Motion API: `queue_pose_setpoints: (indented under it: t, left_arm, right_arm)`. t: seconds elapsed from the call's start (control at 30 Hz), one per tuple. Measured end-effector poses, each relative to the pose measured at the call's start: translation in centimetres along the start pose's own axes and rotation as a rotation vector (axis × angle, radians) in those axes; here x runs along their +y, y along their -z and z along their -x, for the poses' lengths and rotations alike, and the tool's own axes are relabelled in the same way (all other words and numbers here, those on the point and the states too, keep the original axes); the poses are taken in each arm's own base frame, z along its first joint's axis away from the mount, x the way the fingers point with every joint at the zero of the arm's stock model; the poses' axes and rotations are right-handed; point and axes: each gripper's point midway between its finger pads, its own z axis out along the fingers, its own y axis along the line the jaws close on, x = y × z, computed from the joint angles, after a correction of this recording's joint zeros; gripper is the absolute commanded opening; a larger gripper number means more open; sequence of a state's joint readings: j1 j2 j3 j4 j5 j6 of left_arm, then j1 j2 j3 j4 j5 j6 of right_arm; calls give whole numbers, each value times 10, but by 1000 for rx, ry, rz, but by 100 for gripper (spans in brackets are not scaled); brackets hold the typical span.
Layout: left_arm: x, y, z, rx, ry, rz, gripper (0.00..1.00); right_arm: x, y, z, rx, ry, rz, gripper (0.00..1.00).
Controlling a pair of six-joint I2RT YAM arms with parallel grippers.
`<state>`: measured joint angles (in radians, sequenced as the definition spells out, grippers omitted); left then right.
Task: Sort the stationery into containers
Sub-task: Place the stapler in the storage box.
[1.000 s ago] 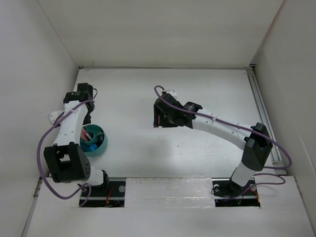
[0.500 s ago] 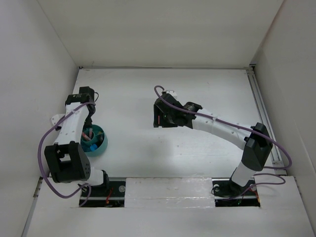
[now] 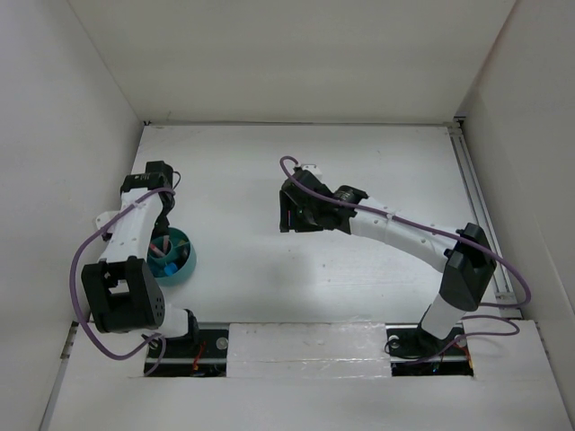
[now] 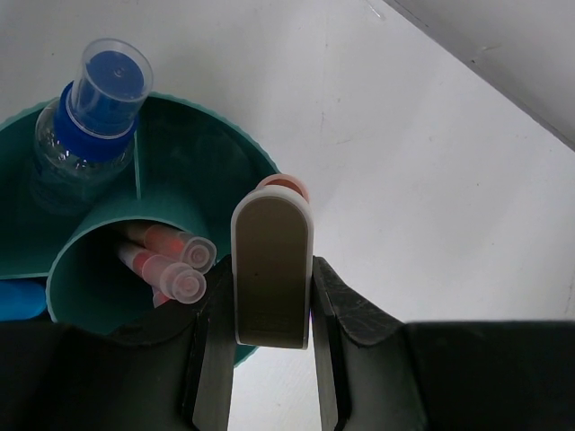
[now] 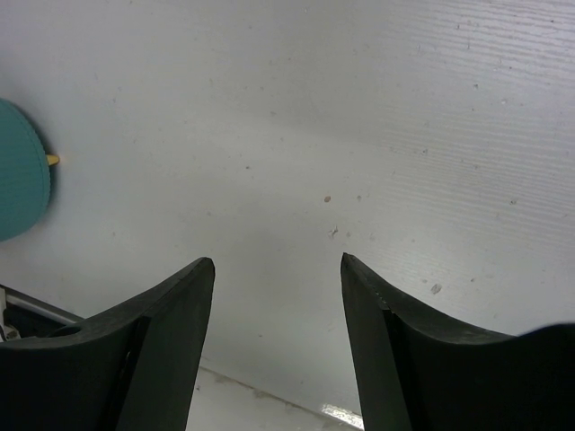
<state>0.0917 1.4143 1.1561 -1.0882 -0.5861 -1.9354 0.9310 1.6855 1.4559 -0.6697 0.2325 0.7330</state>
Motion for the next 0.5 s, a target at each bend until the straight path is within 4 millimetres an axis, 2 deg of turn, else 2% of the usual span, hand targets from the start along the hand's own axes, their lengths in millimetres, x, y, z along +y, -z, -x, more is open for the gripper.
queue_pose_setpoints:
  t: [0.5]
  left_arm:
    - [3,2,-8,35,4,13,0]
  right_arm:
    - [-9,-7,-11,21,10,-21,64]
